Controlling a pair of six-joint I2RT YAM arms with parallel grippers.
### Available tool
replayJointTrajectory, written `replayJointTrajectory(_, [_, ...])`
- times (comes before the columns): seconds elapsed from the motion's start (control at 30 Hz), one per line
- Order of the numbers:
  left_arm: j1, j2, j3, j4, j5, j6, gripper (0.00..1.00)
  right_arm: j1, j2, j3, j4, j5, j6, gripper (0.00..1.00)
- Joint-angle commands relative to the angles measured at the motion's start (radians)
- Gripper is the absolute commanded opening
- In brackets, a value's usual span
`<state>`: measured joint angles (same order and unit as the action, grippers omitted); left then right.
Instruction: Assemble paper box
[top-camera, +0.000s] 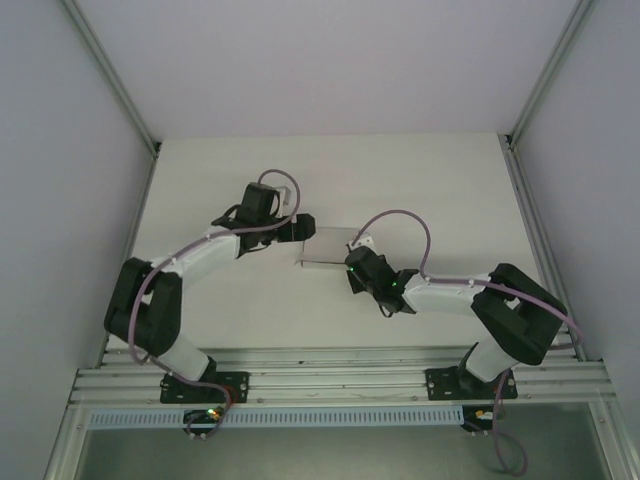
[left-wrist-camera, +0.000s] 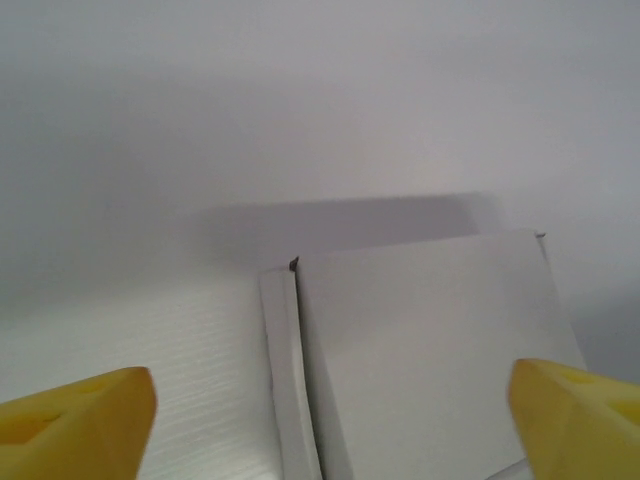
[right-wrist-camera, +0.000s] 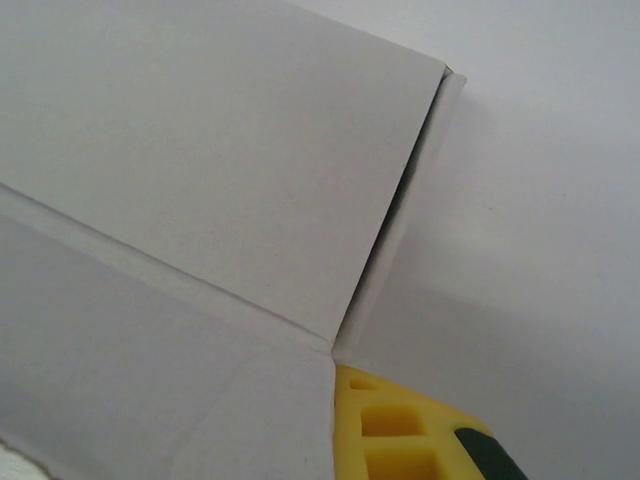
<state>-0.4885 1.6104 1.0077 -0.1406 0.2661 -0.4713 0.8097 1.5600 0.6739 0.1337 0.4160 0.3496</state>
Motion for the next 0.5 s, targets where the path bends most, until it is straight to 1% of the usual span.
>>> replayJointTrajectory(0.0, [0.016,0.045,0.034,0.017,0.115,0.000,0.84,0.004,0.037,-0.019,-0.018,-0.016,-0.004,0.06])
replayJointTrajectory(0.03, [0.016,0.063,0.036,0.019,0.123,0.007,0.81,0.005,0.038,-0.023,-0.014,-0.020,-0.004,0.07])
replayJointTrajectory(0.13, [0.018,0.122,0.052,0.026,0.148,0.018,0.79,0.005,0.042,-0.030,-0.012,-0.025,-0.011,0.09])
replayJointTrajectory(0.27, [0.027,0.202,0.084,0.043,0.194,0.009,0.67,0.006,0.039,-0.031,-0.026,-0.022,-0.022,0.10])
replayJointTrajectory(0.37, [0.046,0.230,0.072,0.088,0.240,-0.021,0.63,0.004,0.037,-0.026,-0.044,-0.020,-0.030,0.15])
replayJointTrajectory(0.43, [0.058,0.233,0.042,0.145,0.272,-0.039,0.56,0.005,0.034,-0.023,-0.062,-0.020,-0.034,0.18])
replayJointTrajectory(0.47, [0.061,0.234,0.027,0.166,0.282,-0.048,0.54,0.004,0.030,-0.022,-0.072,-0.019,-0.032,0.21])
